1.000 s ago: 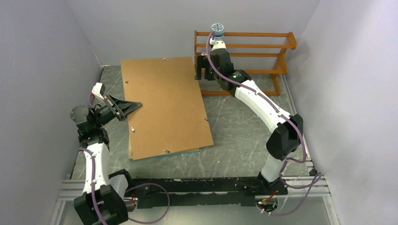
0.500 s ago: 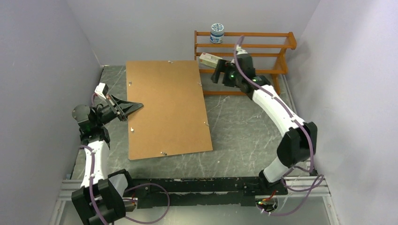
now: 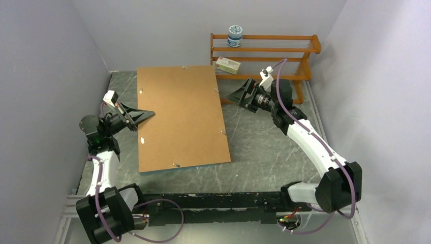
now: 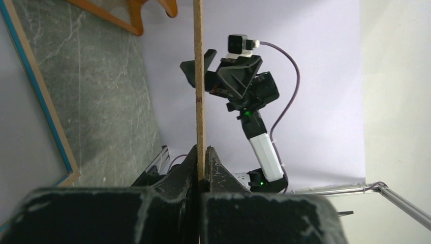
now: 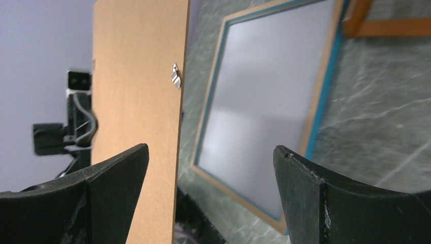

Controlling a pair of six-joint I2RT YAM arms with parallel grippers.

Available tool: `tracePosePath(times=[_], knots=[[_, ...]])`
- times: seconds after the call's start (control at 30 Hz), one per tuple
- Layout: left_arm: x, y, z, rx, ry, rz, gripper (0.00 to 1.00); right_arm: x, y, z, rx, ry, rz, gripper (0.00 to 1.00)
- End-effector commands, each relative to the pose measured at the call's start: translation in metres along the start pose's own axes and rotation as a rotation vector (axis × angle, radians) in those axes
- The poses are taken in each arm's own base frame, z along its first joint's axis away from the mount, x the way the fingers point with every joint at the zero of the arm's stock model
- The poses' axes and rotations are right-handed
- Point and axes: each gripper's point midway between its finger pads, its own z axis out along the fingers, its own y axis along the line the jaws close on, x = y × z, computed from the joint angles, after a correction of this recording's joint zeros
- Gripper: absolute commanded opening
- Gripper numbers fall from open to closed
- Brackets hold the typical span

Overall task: Put the photo into the frame
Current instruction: Adjust the photo frame item.

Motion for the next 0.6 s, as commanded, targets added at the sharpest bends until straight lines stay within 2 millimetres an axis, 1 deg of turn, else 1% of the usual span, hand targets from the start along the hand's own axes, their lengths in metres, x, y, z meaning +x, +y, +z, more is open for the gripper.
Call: tracePosePath(times=[0.0, 0.1, 0.23, 0.3, 0.4, 0.47, 0.57], knots=[[0.004, -0.017, -0.001, 0.033, 0.011, 0.053, 0.03, 0.015, 0.037, 0.002, -0.246, 0.078, 0.078, 0.96], [0.005, -0.02, -0.001, 0.036, 0.015, 0.06, 0.03, 0.028, 0.044, 0.004, -0.314, 0.119, 0.103, 0.93], [0.006, -0.019, -0.001, 0.021, 0.014, 0.045, 0.02, 0.041, 0.064, 0.004, -0.421, 0.149, 0.109, 0.87], [0.005, -0.02, -0.001, 0.019, 0.01, 0.048, 0.03, 0.048, 0.072, 0.005, -0.453, 0.17, 0.112, 0.85], [0.005, -0.02, -0.001, 0.018, 0.007, 0.043, 0.03, 0.054, 0.081, 0.005, -0.498, 0.172, 0.118, 0.8], [0.006, -0.019, -0.001, 0.018, 0.007, 0.042, 0.03, 0.057, 0.083, 0.005, -0.515, 0.175, 0.134, 0.74], [0.006, -0.018, -0.001, 0.018, 0.006, 0.037, 0.03, 0.059, 0.084, 0.006, -0.533, 0.19, 0.16, 0.61]])
